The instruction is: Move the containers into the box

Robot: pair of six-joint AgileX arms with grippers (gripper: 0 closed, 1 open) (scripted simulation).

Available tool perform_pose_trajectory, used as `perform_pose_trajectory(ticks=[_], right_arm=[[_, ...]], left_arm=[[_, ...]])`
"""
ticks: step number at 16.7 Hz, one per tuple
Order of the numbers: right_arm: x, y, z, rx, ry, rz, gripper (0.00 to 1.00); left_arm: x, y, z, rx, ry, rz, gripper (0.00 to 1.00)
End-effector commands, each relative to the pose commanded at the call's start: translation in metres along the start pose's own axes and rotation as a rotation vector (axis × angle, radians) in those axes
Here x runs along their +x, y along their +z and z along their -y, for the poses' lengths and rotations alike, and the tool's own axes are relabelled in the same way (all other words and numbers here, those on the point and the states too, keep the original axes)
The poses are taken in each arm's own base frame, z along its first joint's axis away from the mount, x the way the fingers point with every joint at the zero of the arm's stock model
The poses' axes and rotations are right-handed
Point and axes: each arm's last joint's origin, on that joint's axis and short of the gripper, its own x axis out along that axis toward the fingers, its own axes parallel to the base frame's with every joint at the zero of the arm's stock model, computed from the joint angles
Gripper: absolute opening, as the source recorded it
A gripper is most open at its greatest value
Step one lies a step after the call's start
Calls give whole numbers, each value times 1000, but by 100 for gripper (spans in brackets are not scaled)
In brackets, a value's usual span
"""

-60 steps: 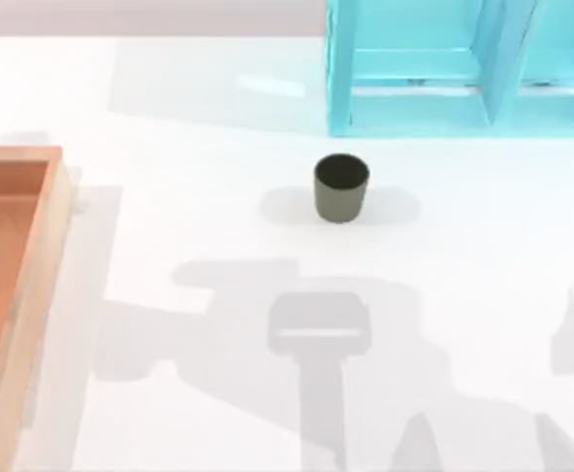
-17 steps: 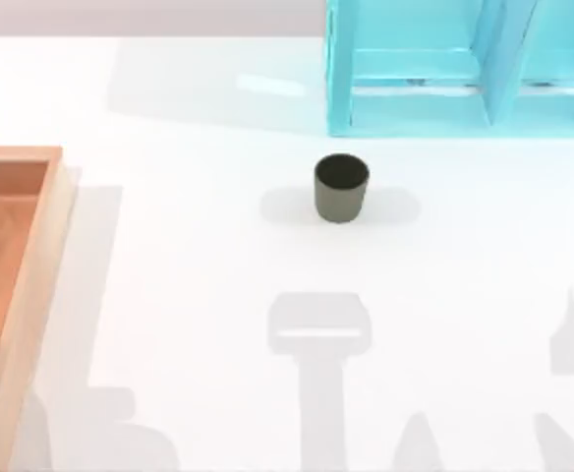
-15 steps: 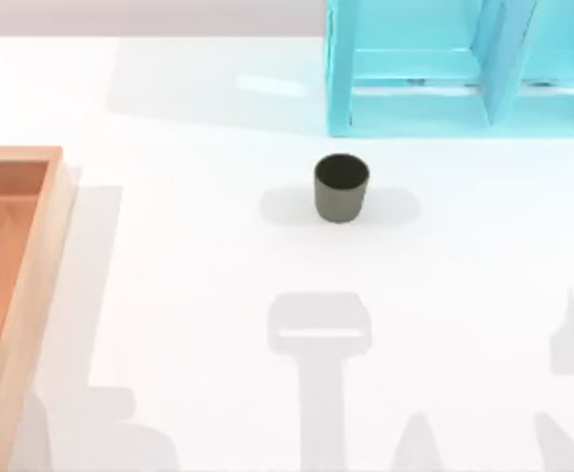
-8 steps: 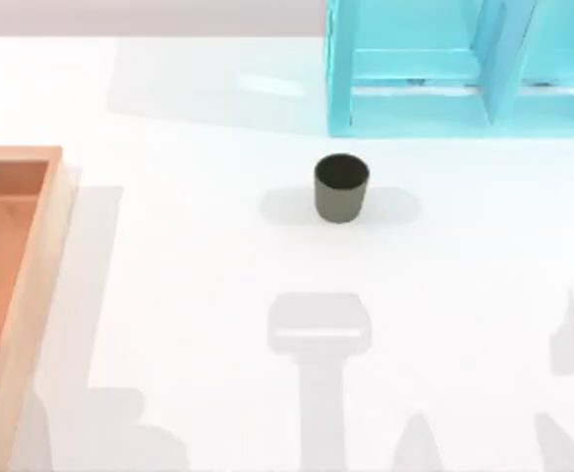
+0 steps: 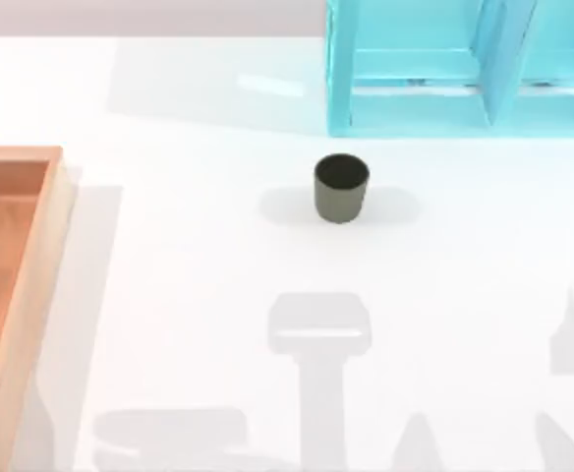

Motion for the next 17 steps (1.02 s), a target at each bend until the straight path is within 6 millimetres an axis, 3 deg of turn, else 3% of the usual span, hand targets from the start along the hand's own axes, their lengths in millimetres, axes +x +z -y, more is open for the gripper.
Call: perform_pose_trajectory(ticks=[6,8,10,13,15,17], right_arm=[[0,0,0,0,0,0,100],[0,0,0,0,0,0,100],[0,0,0,0,0,0,100],[0,0,0,0,0,0,100],[0,0,0,0,0,0,100],[0,0,0,0,0,0,100]], left_arm=[[-6,0,0,-2,0,1,100],[-6,11,3,-3,-4,-2,100],[-5,35,10,-7,-10,-8,100],[5,94,38,-10,-17,-23,100],[22,139,75,-9,-18,-40,100],[46,178,131,-4,-14,-54,100]])
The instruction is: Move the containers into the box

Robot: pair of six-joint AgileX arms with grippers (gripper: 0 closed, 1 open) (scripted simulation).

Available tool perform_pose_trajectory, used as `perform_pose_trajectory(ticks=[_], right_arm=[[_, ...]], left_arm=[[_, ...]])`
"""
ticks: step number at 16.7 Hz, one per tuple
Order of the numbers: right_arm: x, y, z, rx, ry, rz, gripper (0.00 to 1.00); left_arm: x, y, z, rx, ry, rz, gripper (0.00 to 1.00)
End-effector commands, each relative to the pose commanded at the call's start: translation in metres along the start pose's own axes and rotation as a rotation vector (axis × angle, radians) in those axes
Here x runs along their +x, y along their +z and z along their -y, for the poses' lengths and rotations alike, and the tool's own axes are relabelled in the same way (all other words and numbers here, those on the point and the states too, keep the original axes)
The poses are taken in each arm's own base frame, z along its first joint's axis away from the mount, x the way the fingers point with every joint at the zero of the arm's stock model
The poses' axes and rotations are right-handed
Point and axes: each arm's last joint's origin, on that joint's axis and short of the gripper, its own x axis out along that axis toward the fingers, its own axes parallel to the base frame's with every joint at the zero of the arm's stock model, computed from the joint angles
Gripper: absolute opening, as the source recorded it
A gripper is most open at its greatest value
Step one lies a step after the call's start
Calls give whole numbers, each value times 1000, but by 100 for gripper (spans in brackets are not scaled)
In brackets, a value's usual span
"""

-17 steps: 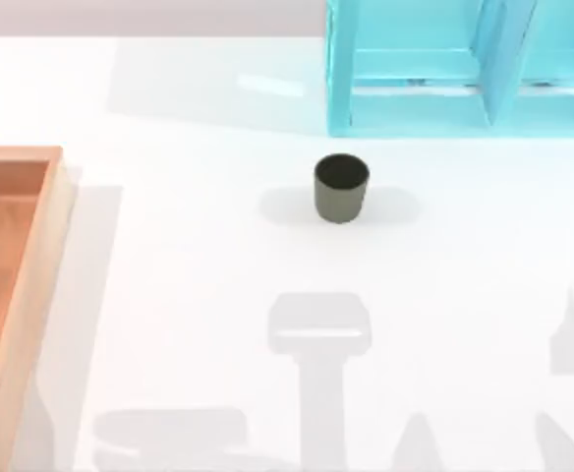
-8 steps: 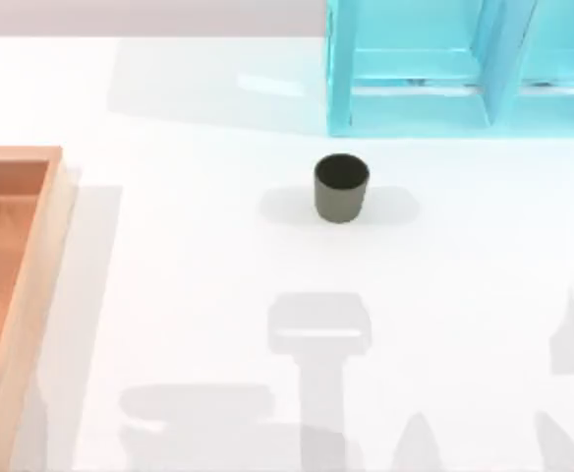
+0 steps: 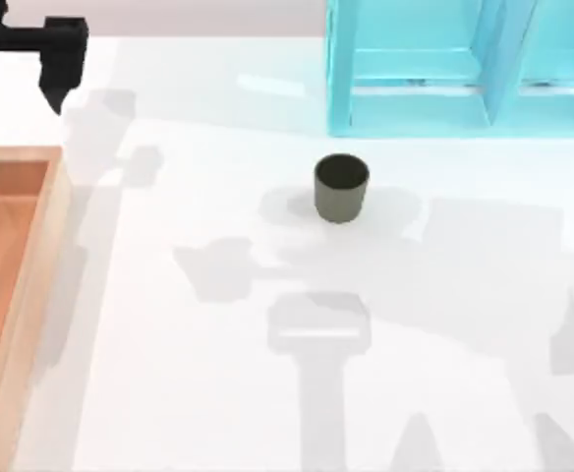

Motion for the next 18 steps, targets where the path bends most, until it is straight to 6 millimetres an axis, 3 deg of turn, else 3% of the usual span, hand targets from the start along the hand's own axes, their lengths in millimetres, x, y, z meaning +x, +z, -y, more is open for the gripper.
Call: perform_pose_trajectory(ticks=[3,6,8,10,15,18], right_arm=[[0,0,0,0,0,0,100],[0,0,0,0,0,0,100],[0,0,0,0,0,0,100],[0,0,0,0,0,0,100],[0,0,0,0,0,0,100],[0,0,0,0,0,0,100]], left_arm=[[37,30,105,7,6,6,100],[61,25,200,3,-9,49,100],[71,15,241,-4,-25,77,100],[76,10,261,-7,-33,91,100],[78,9,262,-8,-34,88,100],[96,13,264,-8,-34,92,100]])
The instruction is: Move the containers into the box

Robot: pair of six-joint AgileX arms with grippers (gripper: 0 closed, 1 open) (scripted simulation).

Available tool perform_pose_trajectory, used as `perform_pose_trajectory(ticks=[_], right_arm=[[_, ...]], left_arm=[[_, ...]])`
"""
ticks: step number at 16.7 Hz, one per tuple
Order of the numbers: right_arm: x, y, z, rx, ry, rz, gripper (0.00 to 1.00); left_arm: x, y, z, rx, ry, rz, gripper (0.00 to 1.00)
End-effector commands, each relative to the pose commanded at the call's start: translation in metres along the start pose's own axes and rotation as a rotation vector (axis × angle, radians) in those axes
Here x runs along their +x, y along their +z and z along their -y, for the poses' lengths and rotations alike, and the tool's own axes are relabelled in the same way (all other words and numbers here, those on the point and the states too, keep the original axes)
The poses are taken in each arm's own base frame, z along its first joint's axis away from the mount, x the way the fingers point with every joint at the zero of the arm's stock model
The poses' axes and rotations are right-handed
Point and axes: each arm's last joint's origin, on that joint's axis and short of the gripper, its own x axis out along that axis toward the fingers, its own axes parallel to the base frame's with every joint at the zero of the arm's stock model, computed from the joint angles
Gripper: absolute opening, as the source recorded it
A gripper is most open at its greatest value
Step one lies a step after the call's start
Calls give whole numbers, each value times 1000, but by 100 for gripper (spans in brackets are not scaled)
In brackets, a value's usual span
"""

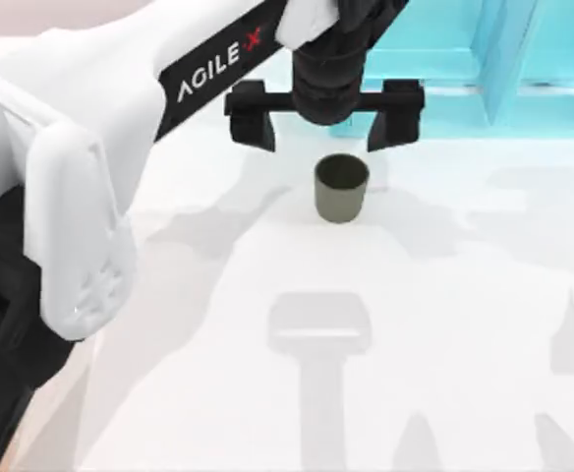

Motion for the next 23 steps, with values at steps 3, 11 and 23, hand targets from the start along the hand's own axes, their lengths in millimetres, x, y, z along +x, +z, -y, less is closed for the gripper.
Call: perform_pose_trajectory(ticks=[3,11,23], right_arm=[[0,0,0,0,0,0,100],[0,0,0,0,0,0,100],[0,0,0,0,0,0,100]], left_arm=[[34,1,1,0,0,0,100],[80,-2,-1,0,0,0,100],[80,-2,-1,0,0,0,17]])
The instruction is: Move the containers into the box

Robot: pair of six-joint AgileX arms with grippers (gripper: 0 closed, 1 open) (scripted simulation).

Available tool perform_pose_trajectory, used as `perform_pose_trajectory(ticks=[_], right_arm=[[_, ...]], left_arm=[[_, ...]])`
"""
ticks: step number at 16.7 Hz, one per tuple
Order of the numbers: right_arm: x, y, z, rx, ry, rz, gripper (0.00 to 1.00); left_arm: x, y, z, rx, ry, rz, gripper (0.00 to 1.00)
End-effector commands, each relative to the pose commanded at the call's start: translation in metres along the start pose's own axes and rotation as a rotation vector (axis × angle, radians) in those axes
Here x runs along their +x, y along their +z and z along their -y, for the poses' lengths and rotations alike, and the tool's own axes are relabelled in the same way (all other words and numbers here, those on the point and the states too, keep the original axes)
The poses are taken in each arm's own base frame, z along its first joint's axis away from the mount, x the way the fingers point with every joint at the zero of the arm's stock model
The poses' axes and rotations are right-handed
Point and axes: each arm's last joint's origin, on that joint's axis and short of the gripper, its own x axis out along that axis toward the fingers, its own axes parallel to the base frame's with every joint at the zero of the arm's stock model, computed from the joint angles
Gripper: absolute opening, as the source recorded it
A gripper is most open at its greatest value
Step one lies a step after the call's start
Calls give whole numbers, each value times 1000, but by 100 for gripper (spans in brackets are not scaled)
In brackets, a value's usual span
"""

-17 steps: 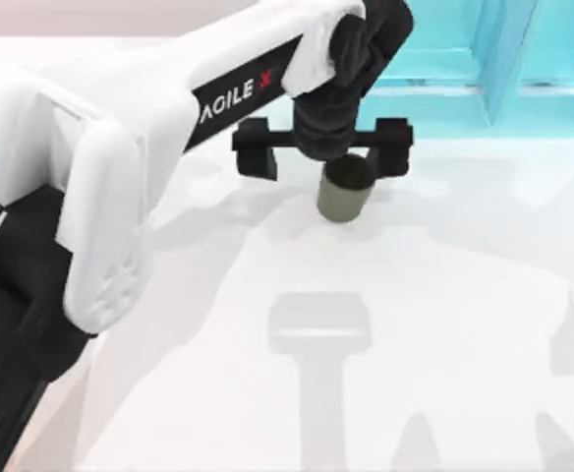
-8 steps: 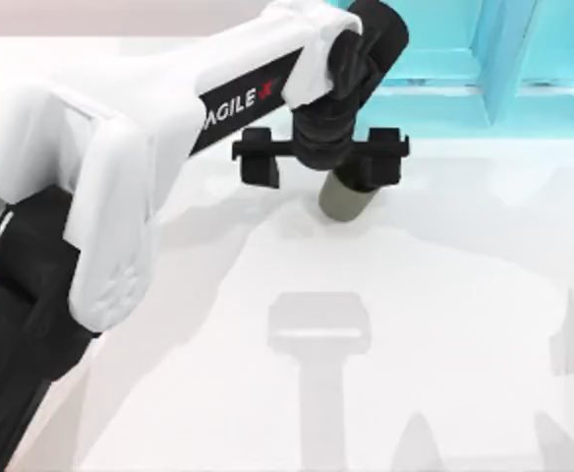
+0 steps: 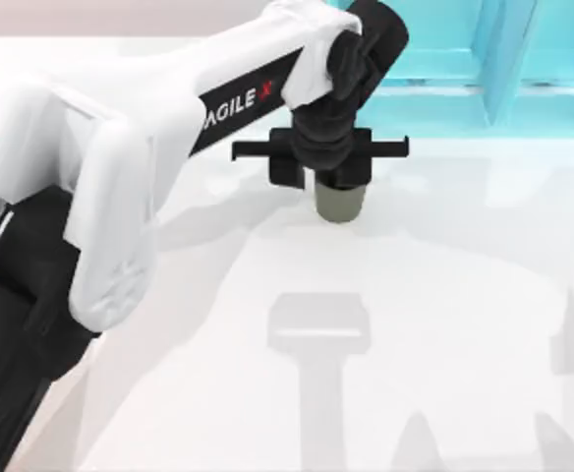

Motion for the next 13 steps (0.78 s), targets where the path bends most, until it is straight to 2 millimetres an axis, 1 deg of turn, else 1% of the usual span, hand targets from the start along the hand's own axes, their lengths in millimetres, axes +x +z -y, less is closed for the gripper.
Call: perform_pose_trajectory(ticks=[2,3,10,12,13], right_arm=[[0,0,0,0,0,0,100],[0,0,0,0,0,0,100],[0,0,0,0,0,0,100],[0,0,0,0,0,0,100],[0,0,0,0,0,0,100]], left_arm=[[0,0,0,0,0,0,2],[0,0,0,0,0,0,0],[0,0,0,0,0,0,0],[-2,-1,1,5,-1,0,0],[-6,1,-3,5,-1,2,0]])
